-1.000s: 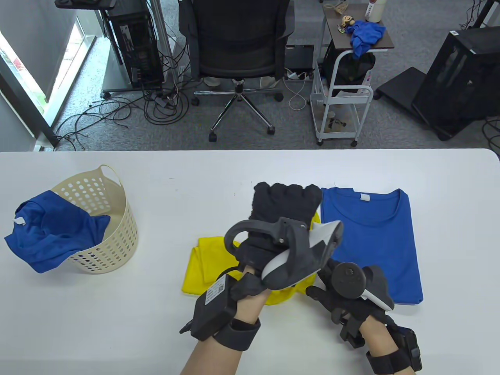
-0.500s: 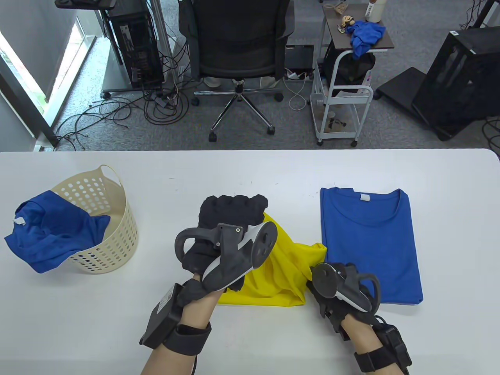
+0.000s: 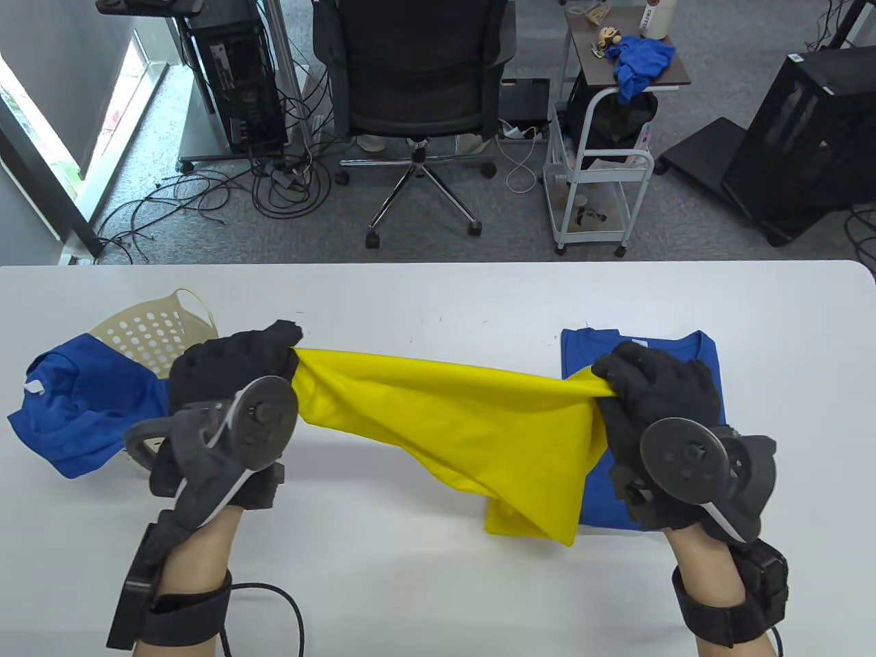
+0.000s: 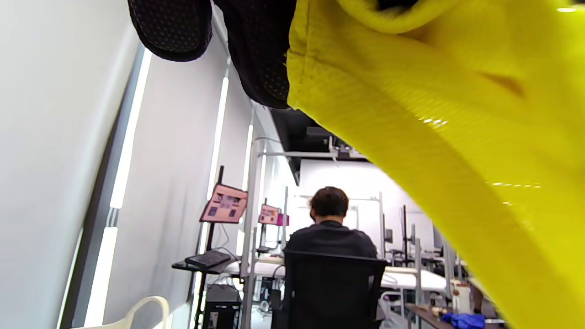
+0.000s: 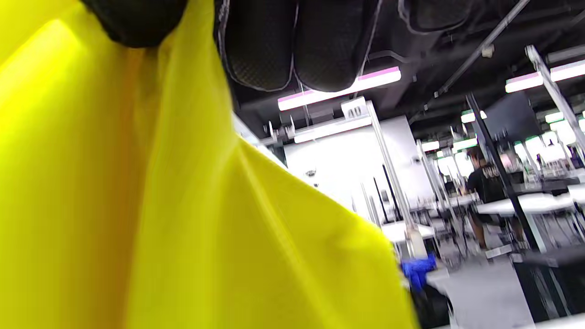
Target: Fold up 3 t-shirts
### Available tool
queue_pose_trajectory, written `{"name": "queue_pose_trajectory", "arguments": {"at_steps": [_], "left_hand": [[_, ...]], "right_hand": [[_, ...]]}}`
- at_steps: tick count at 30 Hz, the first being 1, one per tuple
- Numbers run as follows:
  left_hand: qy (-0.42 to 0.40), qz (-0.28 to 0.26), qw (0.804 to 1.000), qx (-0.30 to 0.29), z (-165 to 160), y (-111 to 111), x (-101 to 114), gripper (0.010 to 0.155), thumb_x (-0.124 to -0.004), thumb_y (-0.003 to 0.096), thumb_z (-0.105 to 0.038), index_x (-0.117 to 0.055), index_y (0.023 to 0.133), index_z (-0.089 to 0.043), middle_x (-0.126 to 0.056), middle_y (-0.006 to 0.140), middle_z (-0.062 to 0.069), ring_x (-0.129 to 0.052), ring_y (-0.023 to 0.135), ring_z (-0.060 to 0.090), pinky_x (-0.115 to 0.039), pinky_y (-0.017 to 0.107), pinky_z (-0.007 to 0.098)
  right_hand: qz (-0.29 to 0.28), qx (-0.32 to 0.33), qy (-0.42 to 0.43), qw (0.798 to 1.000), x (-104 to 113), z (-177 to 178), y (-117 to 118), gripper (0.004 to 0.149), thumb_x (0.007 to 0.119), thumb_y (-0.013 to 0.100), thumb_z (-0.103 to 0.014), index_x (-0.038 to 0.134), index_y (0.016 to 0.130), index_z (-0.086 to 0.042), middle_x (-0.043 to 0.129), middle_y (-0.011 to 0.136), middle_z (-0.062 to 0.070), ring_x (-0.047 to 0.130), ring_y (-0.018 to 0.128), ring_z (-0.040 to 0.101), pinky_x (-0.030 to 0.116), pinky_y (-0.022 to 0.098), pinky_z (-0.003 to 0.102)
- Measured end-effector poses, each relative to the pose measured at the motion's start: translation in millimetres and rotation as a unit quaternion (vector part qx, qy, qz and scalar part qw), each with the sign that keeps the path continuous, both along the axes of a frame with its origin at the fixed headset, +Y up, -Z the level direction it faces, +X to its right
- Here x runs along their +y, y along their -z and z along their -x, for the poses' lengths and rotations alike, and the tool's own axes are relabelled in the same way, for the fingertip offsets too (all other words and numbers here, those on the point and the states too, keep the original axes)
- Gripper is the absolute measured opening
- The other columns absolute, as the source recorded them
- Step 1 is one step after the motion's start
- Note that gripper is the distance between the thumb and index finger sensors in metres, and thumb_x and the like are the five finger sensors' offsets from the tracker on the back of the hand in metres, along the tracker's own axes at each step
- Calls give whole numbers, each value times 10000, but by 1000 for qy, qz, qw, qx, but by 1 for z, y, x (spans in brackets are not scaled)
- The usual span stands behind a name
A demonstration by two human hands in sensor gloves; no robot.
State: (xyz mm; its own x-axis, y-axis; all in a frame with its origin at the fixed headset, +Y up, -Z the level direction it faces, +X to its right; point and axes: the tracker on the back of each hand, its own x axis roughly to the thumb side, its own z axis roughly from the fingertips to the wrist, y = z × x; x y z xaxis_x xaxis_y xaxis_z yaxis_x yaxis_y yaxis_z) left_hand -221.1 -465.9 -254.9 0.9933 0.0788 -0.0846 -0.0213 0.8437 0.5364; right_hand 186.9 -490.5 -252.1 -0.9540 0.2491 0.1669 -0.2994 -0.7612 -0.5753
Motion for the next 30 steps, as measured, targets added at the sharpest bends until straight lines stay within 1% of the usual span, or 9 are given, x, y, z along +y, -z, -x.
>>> {"name": "queue_pose_trajectory", "arguments": {"at_steps": [2, 5, 8, 11, 16, 20, 24, 28, 30], "left_hand": [[-5, 4, 1000, -7, 8, -1, -5, 425, -645, 459, -456, -715, 878, -439, -904, 718, -149, -898, 720, 84, -717, 700, 460], [6, 28, 1000, -9, 9, 4, -23, 424, -659, 456, -466, -722, 876, -449, -912, 710, -152, -904, 715, 85, -723, 697, 460], [38, 77, 996, -33, -1, 14, -52, 419, -684, 447, -482, -742, 861, -468, -928, 695, -158, -916, 705, 83, -730, 690, 463], [73, 104, 991, -46, -14, 20, -77, 420, -707, 432, -498, -757, 848, -475, -939, 680, -162, -925, 695, 80, -736, 686, 462], [98, 107, 988, -53, -28, 25, -111, 425, -727, 412, -522, -766, 833, -471, -943, 661, -168, -933, 680, 71, -744, 679, 458], [82, 108, 990, -32, -22, 33, -138, 421, -717, 408, -548, -774, 818, -471, -940, 638, -172, -934, 672, 67, -747, 676, 455], [44, 128, 991, -23, -5, 39, -168, 413, -711, 409, -547, -779, 810, -473, -939, 633, -170, -932, 674, 67, -746, 677, 453], [21, 165, 986, -21, 18, 46, -204, 421, -716, 432, -483, -759, 850, -459, -938, 700, -155, -926, 716, 89, -737, 684, 463], [38, 194, 980, -6, 34, 45, -209, 433, -699, 443, -469, -727, 875, -474, -925, 740, -174, -915, 749, 77, -734, 695, 452]], "right_hand": [[27, -10, -16, 999, 7, 6, 6, 391, 765, 444, -398, 777, 829, -329, 796, 967, 28, 791, 898, 383, 503, 697, 704], [82, -38, -78, 993, -20, 15, 30, 390, 773, 439, -407, 783, 823, -338, 796, 965, 33, 795, 892, 385, 509, 692, 703], [149, -75, -136, 977, -89, 24, 66, 394, 776, 429, -417, 782, 816, -345, 801, 958, 30, 806, 881, 380, 530, 684, 692], [188, -71, -142, 969, -133, 27, 77, 544, 791, 423, -412, 657, 935, -290, 741, 992, 52, 790, 882, 384, 529, 681, 691], [210, 12, -174, 962, -177, 32, 55, 506, 813, 416, -403, 710, 893, -271, 766, 962, 39, 809, 861, 365, 540, 679, 685], [307, 125, -221, 917, -214, 39, 34, 395, 816, 413, -411, 819, 789, -292, 815, 924, 21, 831, 840, 358, 548, 676, 678], [387, 131, -311, 858, -240, 44, 23, 583, 804, 376, -518, 737, 897, -265, 703, 1018, 85, 726, 915, 424, 499, 684, 699], [418, 134, -344, 830, -255, 48, 23, 689, 831, 349, -539, 648, 948, -253, 618, 1063, 99, 646, 958, 445, 457, 697, 710], [403, 133, -352, 834, -255, 52, 22, 680, 849, 350, -519, 645, 936, -239, 623, 1054, 97, 653, 953, 440, 466, 695, 704]]}}
